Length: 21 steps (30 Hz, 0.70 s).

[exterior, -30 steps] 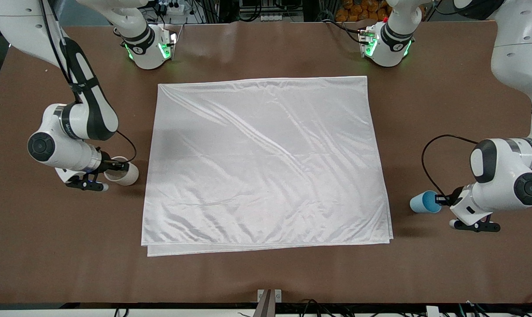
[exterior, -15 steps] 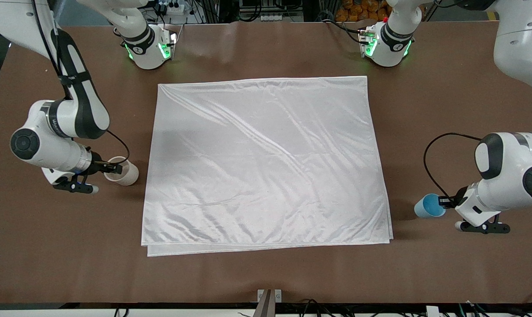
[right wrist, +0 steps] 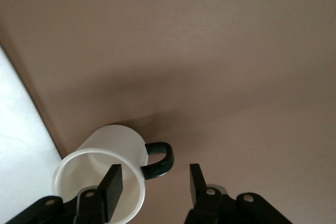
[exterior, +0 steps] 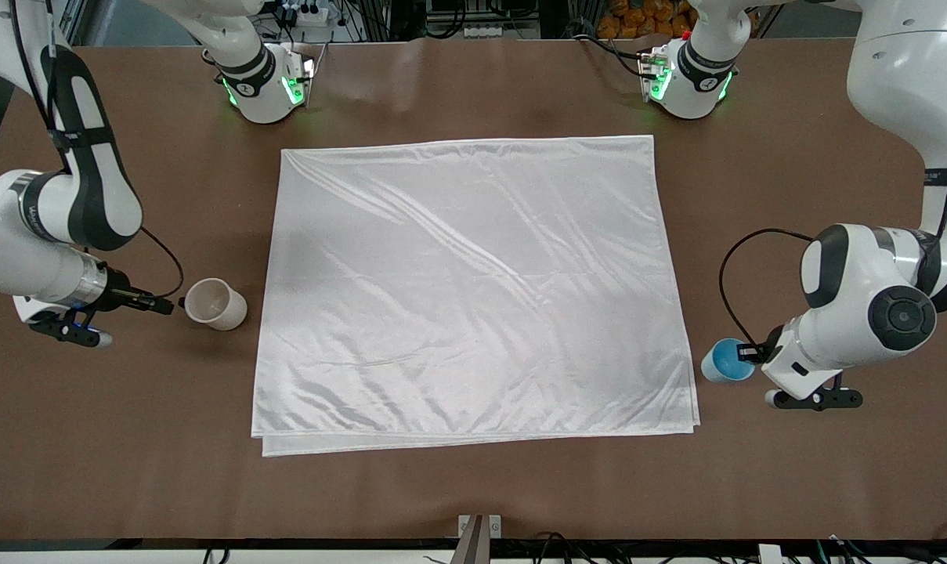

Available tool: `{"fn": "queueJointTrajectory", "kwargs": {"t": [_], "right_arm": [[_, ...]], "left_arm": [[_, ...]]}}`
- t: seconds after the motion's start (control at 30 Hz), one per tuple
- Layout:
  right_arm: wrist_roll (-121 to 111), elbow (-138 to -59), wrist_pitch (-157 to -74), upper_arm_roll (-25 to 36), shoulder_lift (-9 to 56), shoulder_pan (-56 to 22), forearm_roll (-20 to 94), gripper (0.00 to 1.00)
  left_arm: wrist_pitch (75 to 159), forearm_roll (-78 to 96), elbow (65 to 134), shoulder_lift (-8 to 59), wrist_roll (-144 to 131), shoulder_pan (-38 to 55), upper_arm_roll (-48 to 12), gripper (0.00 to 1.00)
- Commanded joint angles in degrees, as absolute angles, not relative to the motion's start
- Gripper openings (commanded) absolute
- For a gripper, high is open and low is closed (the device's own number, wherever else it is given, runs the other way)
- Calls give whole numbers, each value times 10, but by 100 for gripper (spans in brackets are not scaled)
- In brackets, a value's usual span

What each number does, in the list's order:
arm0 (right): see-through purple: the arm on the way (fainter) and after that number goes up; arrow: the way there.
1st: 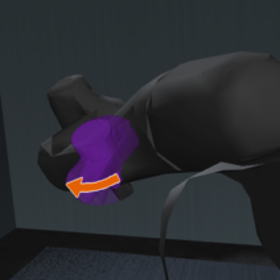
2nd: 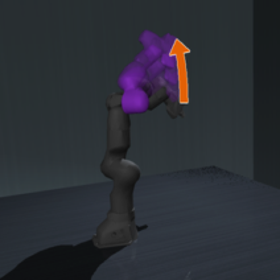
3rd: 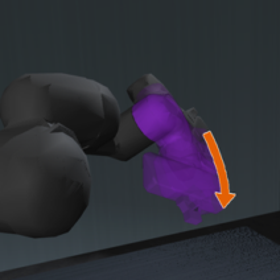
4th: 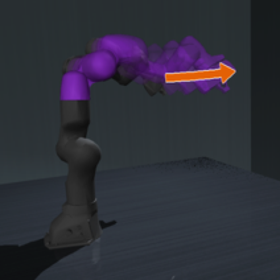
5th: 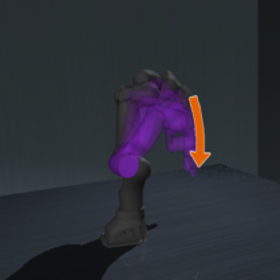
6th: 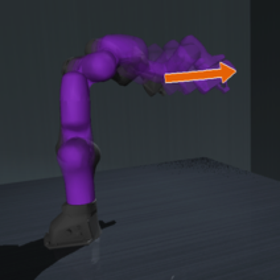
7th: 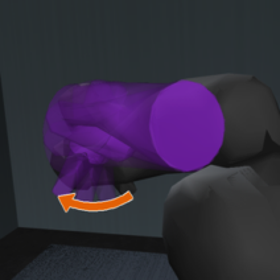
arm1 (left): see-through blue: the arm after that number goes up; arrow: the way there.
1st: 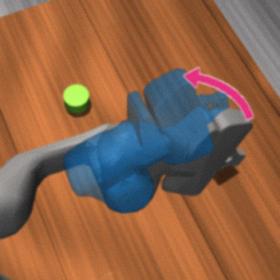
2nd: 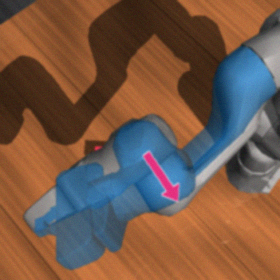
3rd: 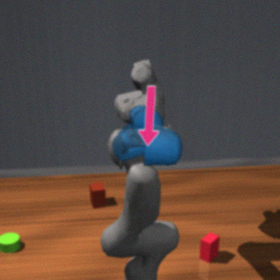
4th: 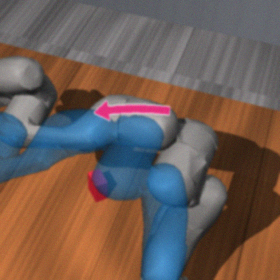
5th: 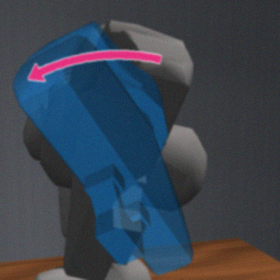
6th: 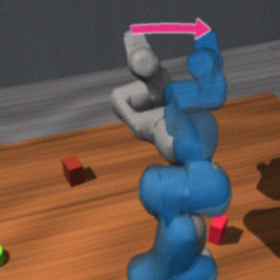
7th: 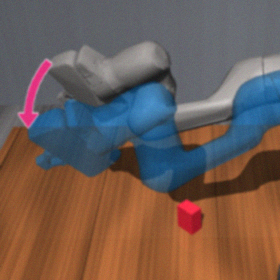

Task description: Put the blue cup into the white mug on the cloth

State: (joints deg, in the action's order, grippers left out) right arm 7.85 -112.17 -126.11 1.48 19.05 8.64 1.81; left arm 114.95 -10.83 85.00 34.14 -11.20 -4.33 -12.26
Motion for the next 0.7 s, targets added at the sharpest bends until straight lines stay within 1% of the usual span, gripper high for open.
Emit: {"fn": "queueJointTrajectory", "kwargs": {"t": [0.0,0.27,0.57,0.67], "right_arm": [[139,-1120,-1267,9,200,93,65,60],[251,-1120,-1271,9,214,97,84,64],[352,-1121,-1288,9,226,110,112,72],[366,-1121,-1289,9,231,115,112,72]], "left_arm": [[1130,-98,855,322,-129,-40,-125,0],[1123,-98,855,319,-160,-41,-145,0],[1104,-98,855,315,-197,-41,-167,0],[1100,-97,855,314,-203,-42,-173,0]]}}
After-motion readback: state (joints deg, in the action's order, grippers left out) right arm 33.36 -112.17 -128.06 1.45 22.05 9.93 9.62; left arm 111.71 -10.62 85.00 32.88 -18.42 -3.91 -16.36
